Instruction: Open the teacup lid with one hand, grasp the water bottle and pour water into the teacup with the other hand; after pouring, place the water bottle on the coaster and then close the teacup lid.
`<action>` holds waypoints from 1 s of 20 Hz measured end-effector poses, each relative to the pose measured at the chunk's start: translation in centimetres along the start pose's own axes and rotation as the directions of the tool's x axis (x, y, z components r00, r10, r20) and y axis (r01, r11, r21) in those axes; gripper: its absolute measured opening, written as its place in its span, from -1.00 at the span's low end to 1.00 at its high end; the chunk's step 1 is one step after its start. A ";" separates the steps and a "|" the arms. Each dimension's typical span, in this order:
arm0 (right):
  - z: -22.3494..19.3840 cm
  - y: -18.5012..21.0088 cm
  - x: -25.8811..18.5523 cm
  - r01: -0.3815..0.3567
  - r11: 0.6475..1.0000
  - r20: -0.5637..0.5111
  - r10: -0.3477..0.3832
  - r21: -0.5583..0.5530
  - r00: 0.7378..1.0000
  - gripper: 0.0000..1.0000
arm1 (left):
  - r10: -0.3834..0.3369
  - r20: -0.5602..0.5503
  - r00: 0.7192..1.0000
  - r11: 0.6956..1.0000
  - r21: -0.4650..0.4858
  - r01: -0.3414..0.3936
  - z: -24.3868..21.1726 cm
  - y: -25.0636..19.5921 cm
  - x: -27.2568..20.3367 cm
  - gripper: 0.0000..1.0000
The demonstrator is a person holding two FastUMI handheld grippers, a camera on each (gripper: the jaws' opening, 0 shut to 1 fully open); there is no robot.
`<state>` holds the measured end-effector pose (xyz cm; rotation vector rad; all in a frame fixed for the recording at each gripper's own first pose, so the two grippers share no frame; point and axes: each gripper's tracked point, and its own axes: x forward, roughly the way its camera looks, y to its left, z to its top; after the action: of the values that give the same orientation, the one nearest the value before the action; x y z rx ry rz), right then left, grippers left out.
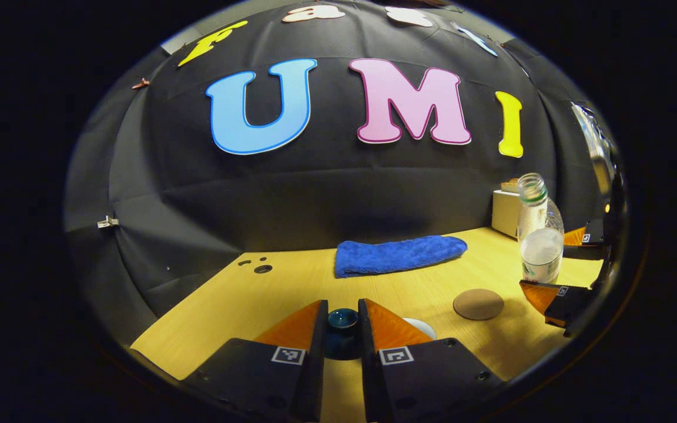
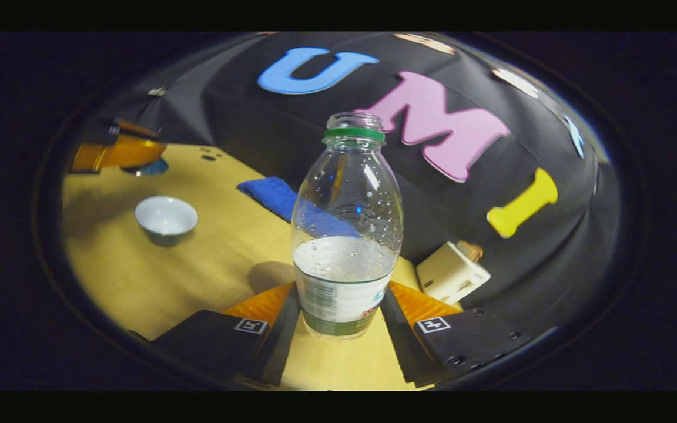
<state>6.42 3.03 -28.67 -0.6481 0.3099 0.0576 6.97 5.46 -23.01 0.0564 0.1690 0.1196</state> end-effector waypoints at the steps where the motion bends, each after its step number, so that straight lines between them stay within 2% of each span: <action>1: 0.6 -0.1 0.1 0.010 0.996 0.020 -0.009 -0.087 1.000 0.51 | 0.006 0.000 1.000 1.000 -0.004 -0.006 0.0 0.3 -0.1 -0.37; 3: 2.2 0.5 0.5 0.024 0.979 0.056 -0.013 -0.200 0.998 0.50 | 0.021 -0.004 1.000 1.000 -0.014 -0.021 -0.4 1.2 -0.4 -0.37; 6: 2.5 1.0 1.5 0.020 0.956 0.055 -0.004 -0.292 0.998 0.50 | 0.042 -0.011 0.999 0.999 -0.029 -0.042 -0.8 2.4 -0.8 -0.38; 9: 2.4 1.0 2.2 0.038 0.913 0.041 -0.024 -0.407 0.999 0.49 | 0.054 -0.018 0.998 0.998 -0.044 -0.054 -1.2 3.2 -1.2 -0.37; 10: 2.4 1.2 2.4 0.040 0.901 0.040 -0.025 -0.433 0.999 0.49 | 0.055 -0.020 0.998 0.997 -0.046 -0.056 -1.3 3.4 -1.4 -0.46; 12: 2.3 1.3 2.8 0.038 0.874 0.042 -0.020 -0.485 0.999 0.50 | 0.058 -0.022 0.998 0.997 -0.045 -0.059 -1.6 3.7 -1.6 -0.38; 20: 3.8 2.5 4.1 0.059 0.738 0.092 0.004 -0.672 0.996 0.49 | 0.059 -0.029 0.998 0.997 -0.050 -0.060 -2.3 4.1 -2.2 -0.38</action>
<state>11.00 7.16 -28.55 -1.3793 0.1854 0.1760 3.96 9.31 -24.65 0.0095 0.1917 0.1840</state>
